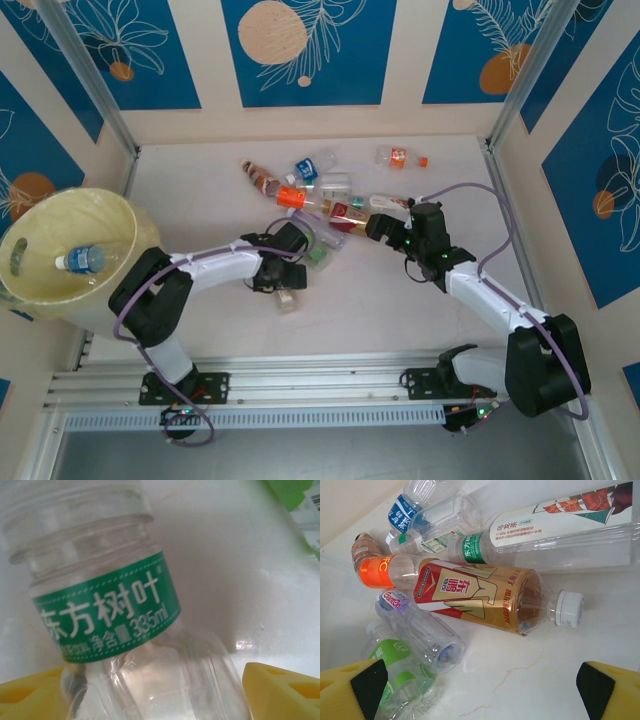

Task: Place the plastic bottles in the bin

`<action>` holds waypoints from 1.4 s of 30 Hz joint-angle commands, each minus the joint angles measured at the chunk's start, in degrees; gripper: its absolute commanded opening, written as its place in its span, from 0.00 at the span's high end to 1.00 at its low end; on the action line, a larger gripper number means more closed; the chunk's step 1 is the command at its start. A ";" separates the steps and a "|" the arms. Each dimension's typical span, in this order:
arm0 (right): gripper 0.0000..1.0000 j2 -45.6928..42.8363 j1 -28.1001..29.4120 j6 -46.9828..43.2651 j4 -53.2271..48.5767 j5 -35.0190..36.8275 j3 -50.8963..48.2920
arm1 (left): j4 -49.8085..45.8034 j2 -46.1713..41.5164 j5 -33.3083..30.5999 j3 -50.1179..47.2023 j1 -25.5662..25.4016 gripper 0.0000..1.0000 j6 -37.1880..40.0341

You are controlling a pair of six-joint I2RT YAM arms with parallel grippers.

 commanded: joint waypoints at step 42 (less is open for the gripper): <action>0.01 -8.44 6.35 -23.83 20.83 -15.23 -6.15 | -0.33 -24.71 -8.24 10.14 2.48 1.00 22.41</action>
